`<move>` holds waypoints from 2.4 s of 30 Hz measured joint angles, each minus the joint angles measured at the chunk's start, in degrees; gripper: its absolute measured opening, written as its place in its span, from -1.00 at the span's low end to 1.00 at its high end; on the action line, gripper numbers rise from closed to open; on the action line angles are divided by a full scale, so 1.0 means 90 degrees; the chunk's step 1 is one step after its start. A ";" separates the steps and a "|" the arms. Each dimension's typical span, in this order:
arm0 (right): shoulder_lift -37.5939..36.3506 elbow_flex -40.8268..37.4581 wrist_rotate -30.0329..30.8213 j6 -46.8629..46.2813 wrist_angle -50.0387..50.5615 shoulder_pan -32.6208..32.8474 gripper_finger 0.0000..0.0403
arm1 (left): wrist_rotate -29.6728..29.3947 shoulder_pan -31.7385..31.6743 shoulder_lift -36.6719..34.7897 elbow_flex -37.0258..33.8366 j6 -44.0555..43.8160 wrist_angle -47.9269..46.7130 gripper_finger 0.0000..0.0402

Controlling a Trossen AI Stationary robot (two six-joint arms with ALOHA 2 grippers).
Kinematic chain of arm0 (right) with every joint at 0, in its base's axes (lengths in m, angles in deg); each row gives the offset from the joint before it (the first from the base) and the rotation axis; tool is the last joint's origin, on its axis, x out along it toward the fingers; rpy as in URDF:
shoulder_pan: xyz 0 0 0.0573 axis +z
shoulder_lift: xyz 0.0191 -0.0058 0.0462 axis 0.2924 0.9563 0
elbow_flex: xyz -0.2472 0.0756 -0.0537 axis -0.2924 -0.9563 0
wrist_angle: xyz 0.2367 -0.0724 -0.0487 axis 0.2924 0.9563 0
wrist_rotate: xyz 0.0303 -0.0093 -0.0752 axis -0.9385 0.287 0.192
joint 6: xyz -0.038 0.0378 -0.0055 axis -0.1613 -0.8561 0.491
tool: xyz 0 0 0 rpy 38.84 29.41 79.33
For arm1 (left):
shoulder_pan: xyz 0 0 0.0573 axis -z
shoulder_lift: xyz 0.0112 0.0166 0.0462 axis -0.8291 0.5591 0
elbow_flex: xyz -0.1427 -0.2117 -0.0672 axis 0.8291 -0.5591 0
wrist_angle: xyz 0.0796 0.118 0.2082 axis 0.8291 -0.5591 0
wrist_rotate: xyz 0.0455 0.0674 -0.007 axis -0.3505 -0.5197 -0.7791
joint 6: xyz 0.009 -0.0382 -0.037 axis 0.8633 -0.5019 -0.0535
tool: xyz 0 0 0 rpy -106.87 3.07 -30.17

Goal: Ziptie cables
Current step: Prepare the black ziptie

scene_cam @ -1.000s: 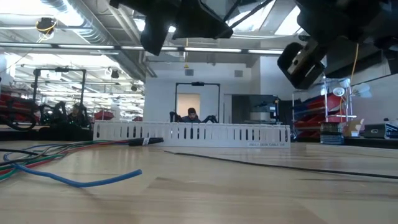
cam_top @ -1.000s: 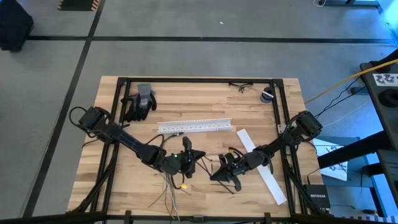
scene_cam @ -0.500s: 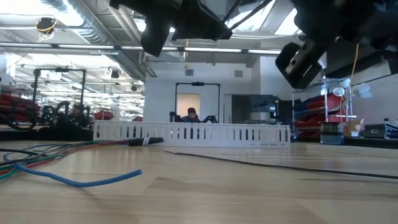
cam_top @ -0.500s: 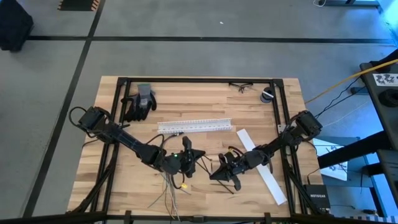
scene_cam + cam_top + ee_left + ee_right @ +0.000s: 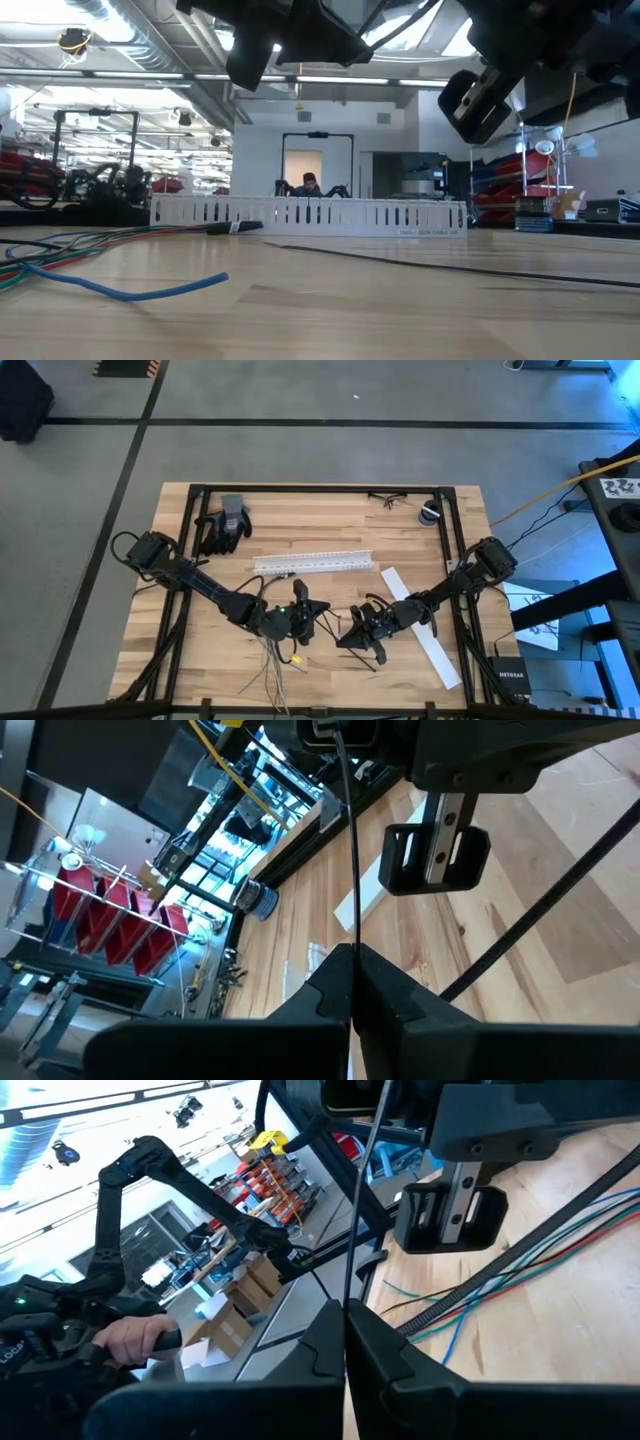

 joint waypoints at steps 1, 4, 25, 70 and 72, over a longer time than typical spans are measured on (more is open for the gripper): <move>0.0000 0.0000 -0.0006 0.0002 0.0008 0.0000 -1.00 | 0.0000 0.0012 0.0000 0.0000 0.0019 -0.0003 -1.00; 0.0000 -0.0003 -0.0029 0.0009 0.0005 0.0000 -1.00 | 0.0002 0.0054 0.0000 -0.0001 0.0004 -0.0001 -1.00; 0.0000 -0.0044 -0.0048 -0.0948 -0.0103 -0.0219 -1.00 | 0.0021 0.0071 0.0000 0.0000 0.0393 -0.0094 -1.00; -0.0078 -0.0044 -0.1898 -0.5777 -0.1093 -0.0838 -1.00 | -0.0165 0.0351 0.0060 -0.0004 0.1829 -0.0404 -1.00; -0.0078 -0.0044 -0.2060 -0.5621 -0.0950 -0.1029 -1.00 | -0.0185 0.0357 0.0068 -0.0015 0.1876 -0.0342 -1.00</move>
